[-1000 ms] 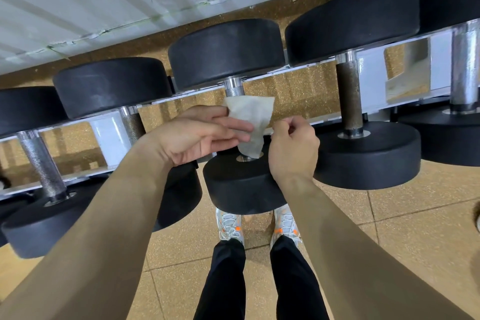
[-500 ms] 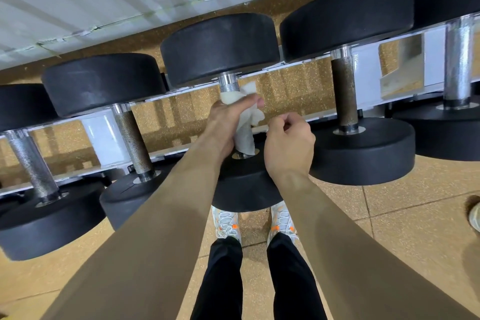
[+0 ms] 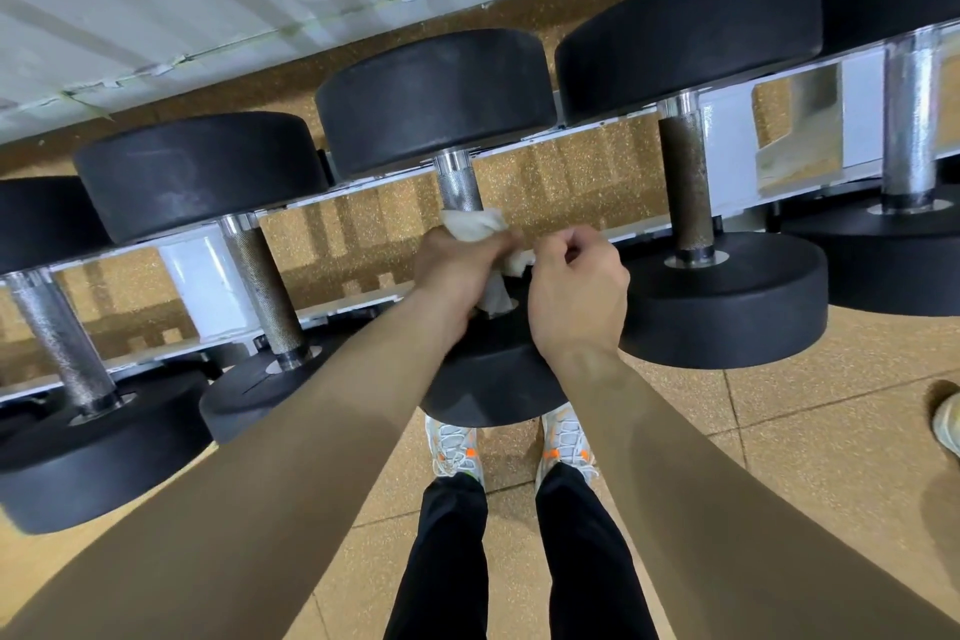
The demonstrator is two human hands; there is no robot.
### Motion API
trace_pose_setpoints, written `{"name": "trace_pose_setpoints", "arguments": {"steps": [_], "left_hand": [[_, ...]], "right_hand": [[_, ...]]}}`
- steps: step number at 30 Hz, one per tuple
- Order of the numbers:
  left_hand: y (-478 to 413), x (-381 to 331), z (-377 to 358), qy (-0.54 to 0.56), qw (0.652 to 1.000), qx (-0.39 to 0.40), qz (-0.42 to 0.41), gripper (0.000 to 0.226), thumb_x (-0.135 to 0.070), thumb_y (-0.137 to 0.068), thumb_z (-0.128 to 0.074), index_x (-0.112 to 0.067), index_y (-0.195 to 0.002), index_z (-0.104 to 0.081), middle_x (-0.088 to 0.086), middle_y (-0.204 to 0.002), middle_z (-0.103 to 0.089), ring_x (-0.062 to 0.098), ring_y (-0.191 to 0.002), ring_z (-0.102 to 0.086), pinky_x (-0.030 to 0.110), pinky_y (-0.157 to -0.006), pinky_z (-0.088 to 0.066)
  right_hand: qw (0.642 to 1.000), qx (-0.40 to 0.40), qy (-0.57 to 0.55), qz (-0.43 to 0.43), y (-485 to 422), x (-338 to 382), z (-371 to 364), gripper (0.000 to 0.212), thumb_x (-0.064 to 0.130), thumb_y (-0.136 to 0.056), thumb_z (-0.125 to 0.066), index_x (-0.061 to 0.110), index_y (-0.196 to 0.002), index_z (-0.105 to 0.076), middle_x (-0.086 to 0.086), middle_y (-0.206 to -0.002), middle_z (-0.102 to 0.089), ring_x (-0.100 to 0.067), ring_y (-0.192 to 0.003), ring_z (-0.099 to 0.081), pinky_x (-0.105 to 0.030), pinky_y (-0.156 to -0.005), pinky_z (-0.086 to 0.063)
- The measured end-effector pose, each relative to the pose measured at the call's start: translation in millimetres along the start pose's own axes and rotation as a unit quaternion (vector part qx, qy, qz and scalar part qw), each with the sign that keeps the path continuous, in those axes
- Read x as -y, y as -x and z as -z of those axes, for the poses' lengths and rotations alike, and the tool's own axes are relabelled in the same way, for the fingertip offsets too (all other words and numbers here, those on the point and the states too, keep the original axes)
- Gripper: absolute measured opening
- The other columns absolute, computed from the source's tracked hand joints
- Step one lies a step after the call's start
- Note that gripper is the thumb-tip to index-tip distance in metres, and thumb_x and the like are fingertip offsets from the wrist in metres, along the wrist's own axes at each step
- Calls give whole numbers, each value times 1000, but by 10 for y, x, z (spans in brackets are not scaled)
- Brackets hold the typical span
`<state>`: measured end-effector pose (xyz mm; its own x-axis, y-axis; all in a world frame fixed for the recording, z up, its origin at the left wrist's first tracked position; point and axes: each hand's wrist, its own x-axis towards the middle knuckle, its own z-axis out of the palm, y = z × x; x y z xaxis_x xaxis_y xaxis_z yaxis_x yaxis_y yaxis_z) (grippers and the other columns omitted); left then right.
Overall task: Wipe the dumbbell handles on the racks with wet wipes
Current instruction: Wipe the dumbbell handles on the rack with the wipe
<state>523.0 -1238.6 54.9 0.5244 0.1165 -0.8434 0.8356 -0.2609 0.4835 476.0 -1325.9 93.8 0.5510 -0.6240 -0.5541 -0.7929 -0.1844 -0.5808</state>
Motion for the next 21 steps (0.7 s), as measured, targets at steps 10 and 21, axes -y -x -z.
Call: {"name": "trace_pose_setpoints", "arguments": {"steps": [10,21], "left_hand": [[-297,-144,225,152,961,231,-30,18,-22,-84,-78,-14,-82,-62,-1,-69,-61,13,-64,-62,28,-66,-54],[-72,-126,9,46,999,6,11,39,-21,-75,-88,-14,-105,-63,2,-93,-73,21,-84,-72,39,-82,-62]], "right_hand": [[1000,3,1,3,1,-4,18,23,22,-98,-46,17,-85,-64,3,-69,-61,-10,-63,-55,-24,-52,-38],[1000,-4,-1,-10,5,11,17,21,21,-95,-48,19,-79,-61,3,-72,-63,-17,-70,-57,-30,-64,-37]]}}
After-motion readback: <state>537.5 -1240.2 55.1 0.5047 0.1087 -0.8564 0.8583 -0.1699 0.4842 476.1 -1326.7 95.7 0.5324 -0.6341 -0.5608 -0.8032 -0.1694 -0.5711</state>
